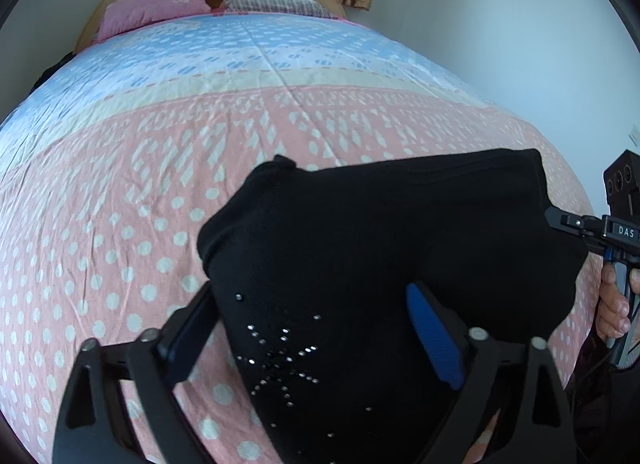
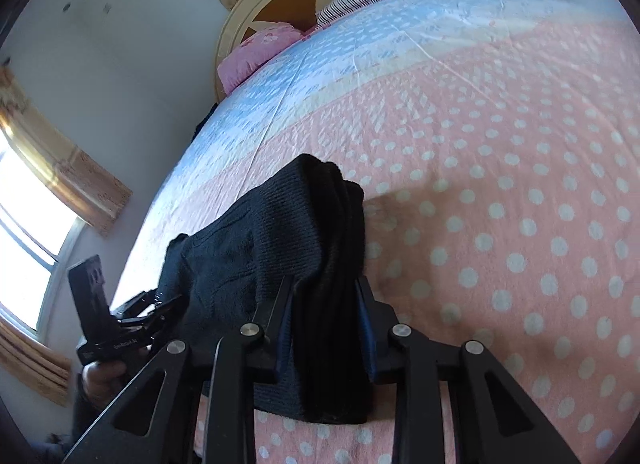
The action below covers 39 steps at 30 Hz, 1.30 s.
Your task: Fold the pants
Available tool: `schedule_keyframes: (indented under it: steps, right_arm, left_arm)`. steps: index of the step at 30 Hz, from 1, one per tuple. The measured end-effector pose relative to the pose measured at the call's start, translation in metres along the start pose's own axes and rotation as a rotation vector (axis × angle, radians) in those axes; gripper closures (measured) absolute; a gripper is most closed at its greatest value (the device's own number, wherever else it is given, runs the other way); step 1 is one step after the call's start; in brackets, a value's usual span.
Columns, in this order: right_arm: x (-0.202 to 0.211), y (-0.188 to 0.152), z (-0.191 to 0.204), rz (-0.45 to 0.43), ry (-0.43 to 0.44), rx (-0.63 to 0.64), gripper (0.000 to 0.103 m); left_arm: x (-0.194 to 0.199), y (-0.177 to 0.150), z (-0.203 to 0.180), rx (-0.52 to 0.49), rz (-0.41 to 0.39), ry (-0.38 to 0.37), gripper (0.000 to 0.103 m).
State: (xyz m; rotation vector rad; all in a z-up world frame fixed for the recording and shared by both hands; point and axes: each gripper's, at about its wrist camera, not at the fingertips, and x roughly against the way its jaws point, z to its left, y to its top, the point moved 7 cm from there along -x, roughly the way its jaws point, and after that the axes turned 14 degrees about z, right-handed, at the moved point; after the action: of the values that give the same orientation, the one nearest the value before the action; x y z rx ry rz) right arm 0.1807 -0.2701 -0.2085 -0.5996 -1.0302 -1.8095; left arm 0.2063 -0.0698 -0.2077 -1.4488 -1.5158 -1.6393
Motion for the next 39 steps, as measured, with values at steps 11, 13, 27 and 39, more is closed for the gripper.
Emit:
schedule_keyframes:
  steps: [11,13,27,39]
  right_arm:
    - [0.005,0.0,0.005,-0.003,-0.056,0.012,0.078]
    - [0.006,0.0,0.008,-0.005,-0.069,0.025,0.078]
    - [0.028,0.016,0.063,-0.047,-0.14,0.161,0.08]
    - [-0.009,0.048,0.141,-0.005,-0.063,0.313,0.08]
  left_arm:
    - [0.009,-0.004,-0.012,-0.044,-0.028,-0.008,0.047]
    - [0.011,-0.004,-0.013,-0.043,-0.032,-0.011,0.05]
    - [0.036,-0.008,-0.01,-0.018,-0.093,-0.044,0.084]
    - [0.099,-0.016,0.033,0.063,-0.19,0.026,0.086]
